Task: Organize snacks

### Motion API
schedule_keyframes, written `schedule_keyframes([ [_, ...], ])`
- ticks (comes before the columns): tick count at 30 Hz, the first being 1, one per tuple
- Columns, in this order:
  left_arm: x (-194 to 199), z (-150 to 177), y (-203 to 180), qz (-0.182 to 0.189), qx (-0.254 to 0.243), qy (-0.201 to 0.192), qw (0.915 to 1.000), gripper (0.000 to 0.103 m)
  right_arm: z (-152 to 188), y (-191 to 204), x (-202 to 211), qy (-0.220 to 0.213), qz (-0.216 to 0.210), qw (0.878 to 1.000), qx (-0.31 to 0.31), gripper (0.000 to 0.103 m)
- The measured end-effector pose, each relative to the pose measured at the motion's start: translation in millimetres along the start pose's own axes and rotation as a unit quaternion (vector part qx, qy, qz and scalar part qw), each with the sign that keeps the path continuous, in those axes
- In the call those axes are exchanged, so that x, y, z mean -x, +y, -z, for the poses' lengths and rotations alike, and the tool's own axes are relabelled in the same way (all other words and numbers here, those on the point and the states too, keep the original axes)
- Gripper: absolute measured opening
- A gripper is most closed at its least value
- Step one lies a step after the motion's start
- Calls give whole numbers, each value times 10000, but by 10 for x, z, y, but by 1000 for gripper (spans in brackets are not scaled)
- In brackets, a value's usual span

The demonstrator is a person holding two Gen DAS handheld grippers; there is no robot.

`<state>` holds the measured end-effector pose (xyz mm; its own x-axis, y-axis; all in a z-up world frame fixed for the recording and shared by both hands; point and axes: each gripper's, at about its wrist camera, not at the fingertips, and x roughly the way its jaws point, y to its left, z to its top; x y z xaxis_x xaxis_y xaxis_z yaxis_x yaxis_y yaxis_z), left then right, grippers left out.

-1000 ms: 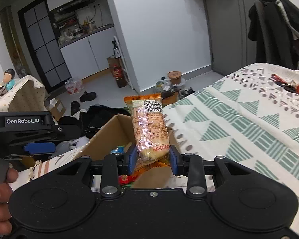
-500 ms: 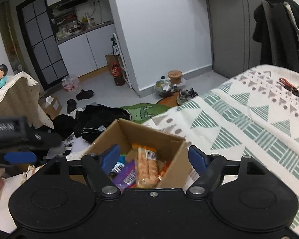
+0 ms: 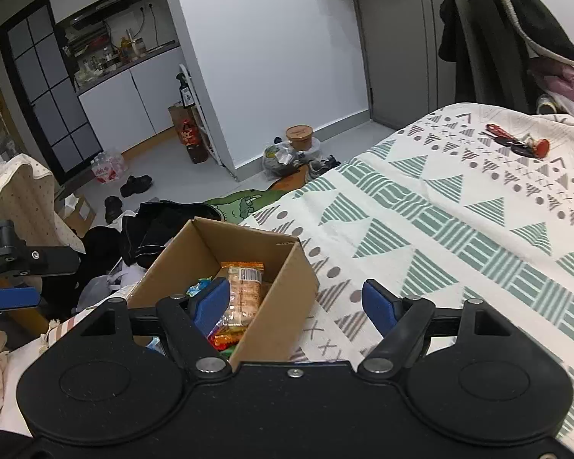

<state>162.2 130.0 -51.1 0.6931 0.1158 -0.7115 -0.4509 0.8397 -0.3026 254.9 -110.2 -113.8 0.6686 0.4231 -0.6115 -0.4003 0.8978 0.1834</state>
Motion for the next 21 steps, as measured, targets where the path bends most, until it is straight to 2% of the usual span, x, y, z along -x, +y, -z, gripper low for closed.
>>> schedule_keyframes([
  [3,93,20,-53,64,-99,31,9999,96,8,-59,144,-36,31,9999,-121,76],
  [7,216,53,-140,95,-261,63,9996,97,16,-147,349,-123,83,9995,-290,79],
  [14,444,119,-305,128,-625,173,9978,97,56,-270,712,-301,189,9981,-510,91],
  [19,657,176,-329,66,-774,124,9969,97,41,-284,932,-314,253,9979,-513,93],
  [21,735,200,-340,70,-826,107,9965,97,25,-265,1042,-399,307,9974,-514,100],
])
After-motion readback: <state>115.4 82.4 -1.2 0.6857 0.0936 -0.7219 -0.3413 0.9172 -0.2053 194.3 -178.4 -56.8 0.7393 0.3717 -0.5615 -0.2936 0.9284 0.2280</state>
